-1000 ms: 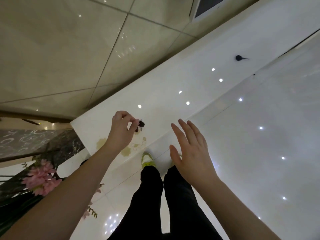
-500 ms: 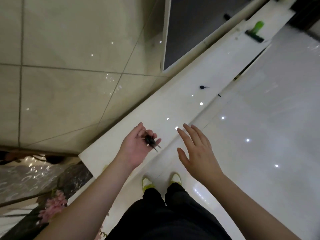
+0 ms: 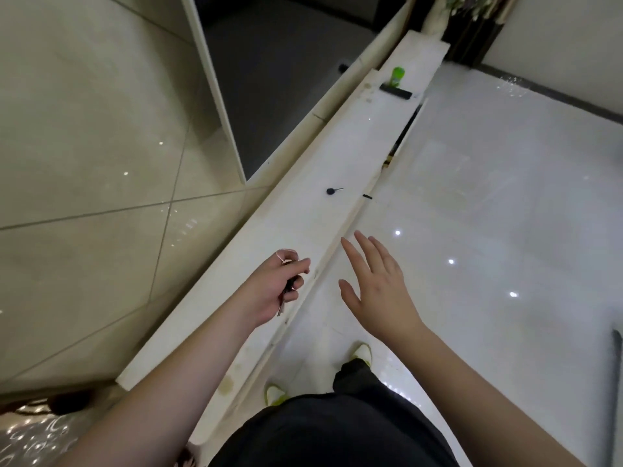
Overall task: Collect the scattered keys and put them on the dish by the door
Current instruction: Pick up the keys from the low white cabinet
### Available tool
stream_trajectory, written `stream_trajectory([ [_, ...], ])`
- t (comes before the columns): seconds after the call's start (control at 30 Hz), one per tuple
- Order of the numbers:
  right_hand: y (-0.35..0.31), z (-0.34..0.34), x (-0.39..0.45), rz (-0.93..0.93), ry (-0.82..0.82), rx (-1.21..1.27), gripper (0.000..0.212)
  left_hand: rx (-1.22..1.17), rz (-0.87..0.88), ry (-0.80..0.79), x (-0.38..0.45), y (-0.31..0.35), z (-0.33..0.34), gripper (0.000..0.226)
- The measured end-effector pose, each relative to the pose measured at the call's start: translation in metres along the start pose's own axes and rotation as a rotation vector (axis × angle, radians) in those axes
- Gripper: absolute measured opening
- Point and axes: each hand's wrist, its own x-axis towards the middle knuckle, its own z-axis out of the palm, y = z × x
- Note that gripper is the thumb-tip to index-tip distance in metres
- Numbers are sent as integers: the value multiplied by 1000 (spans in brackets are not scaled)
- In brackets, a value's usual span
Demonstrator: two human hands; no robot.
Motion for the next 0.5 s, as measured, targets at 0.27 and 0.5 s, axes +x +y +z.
stream_trajectory([
  [0.27,76,-25,37,36,1,21,63,133,24,0,60,23,63,17],
  [0.5,151,-53,78,-3,-37,35,63,230,46,100,109,39,118,24],
])
